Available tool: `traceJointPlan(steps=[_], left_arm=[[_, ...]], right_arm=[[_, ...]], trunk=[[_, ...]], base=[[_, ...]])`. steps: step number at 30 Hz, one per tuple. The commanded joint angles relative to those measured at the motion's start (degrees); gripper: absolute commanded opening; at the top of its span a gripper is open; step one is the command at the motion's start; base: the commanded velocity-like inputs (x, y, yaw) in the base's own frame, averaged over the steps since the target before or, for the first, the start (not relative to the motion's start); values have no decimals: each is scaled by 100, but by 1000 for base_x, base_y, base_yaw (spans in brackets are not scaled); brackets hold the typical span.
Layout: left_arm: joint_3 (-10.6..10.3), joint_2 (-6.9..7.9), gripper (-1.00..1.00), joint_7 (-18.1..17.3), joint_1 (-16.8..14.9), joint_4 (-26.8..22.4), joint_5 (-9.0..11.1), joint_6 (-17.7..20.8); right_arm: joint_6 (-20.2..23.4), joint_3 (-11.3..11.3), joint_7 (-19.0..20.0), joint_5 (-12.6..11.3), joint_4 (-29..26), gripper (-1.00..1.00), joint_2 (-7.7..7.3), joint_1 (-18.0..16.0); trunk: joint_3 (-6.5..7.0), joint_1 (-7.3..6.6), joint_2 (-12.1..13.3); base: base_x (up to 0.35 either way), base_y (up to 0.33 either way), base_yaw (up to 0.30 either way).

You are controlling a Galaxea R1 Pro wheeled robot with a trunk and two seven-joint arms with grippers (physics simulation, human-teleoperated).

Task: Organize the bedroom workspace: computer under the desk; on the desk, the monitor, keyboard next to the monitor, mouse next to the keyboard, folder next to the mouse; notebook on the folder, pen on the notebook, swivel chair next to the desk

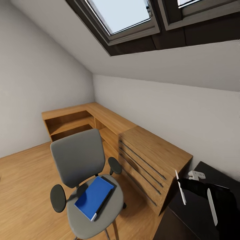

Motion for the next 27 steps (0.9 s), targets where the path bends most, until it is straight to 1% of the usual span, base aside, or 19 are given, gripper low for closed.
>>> traceJointPlan(steps=[1, 17, 27], left_arm=[[10, -1, 100, -52, 1, -7, 52, -6], [3, 0, 100, -50, 1, -5, 27, -26], [2, 0, 100, -59, 1, -3, 26, -17]], right_arm=[[18, -7, 49, 54, -5, -100, 1, -5], [18, -8, 49, 54, 2, -100, 2, -4], [18, -7, 49, 48, 3, -100, 2, -3]], trunk=[[11, -21, 35], [299, -372, 677], [478, -592, 1078]], base=[[0, 0, -67], [0, 0, -24], [0, 0, -208]])
